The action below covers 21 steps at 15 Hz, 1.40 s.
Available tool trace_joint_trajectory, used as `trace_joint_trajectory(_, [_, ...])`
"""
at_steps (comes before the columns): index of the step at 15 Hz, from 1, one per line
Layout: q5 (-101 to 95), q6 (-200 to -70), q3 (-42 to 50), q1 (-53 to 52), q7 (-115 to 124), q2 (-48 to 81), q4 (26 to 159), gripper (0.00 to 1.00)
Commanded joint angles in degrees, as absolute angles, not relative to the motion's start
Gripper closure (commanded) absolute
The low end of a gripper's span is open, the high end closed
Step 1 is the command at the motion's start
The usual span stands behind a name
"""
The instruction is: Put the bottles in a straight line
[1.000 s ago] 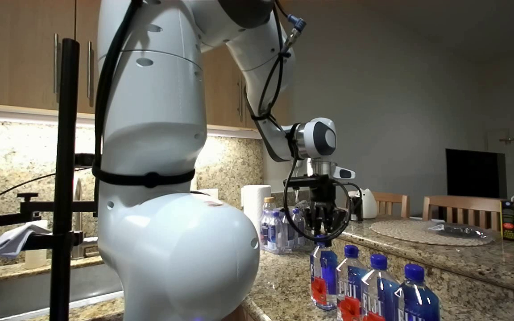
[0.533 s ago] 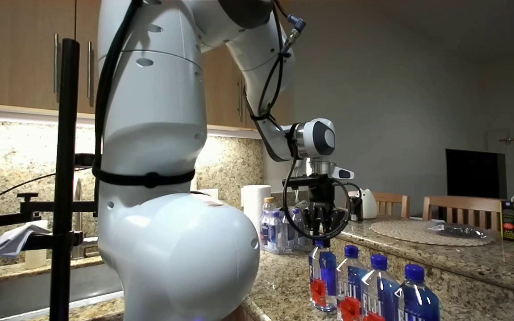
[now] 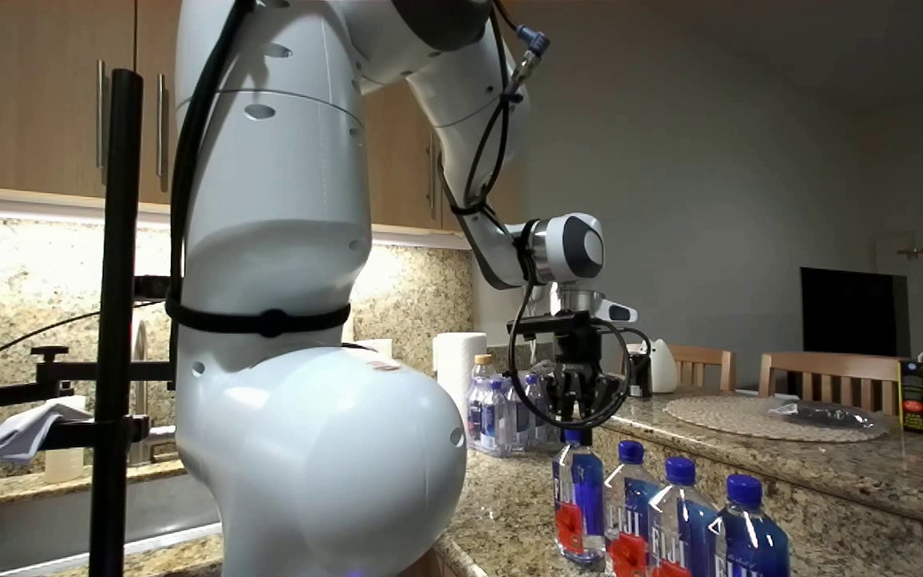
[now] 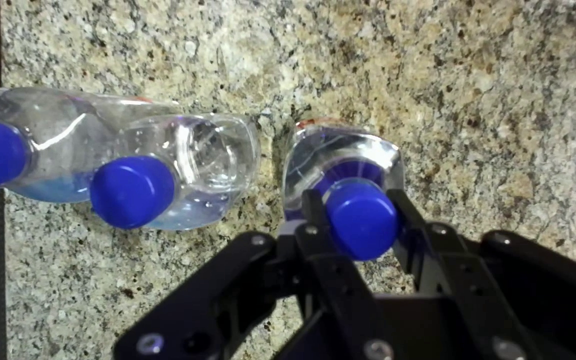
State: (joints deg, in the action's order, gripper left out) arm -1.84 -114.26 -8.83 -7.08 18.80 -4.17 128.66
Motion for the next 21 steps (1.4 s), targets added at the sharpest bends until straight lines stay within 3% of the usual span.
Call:
trace_joint_trajectory(1, [-2.63, -114.03, -8.31, -6.82, 17.16, -4.78, 128.98, 0.86])
trace_joint_trajectory(21, [-4.41, -114.57, -7.31, -6.54, 15.96, -4.45, 128.65, 0.86])
